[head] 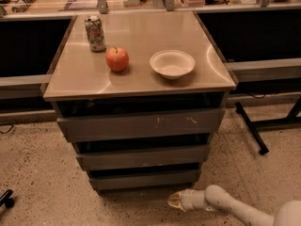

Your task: Close bottom drawer

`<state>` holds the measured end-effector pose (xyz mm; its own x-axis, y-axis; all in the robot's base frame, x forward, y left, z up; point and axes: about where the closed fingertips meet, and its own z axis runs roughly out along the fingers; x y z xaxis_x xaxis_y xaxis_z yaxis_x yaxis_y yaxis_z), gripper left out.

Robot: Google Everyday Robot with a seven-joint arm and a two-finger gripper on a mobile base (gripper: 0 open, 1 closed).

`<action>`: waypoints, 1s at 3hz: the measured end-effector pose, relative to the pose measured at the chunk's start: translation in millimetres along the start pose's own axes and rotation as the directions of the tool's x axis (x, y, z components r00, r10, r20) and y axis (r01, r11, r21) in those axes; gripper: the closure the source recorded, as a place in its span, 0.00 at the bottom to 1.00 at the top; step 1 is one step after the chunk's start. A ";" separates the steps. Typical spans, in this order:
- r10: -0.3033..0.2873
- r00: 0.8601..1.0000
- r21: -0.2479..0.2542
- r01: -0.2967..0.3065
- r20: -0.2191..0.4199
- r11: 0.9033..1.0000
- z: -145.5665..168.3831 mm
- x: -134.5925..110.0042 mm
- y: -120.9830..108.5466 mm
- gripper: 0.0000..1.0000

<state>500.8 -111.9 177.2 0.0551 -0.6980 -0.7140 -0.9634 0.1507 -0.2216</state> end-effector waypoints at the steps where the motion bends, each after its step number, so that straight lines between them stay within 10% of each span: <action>1: 0.000 1.000 0.000 0.000 0.000 1.000 0.0 0.0 0.0 0.35; 3: 0.000 1.000 0.000 0.000 0.000 1.000 0.1 -0.1 0.1 0.00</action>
Offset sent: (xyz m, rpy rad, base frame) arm 0.0000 0.0000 0.0000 0.0000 0.0000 0.0000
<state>500.7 -111.8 177.2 0.0551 -0.6979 -0.7141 -0.9635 0.1506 -0.2215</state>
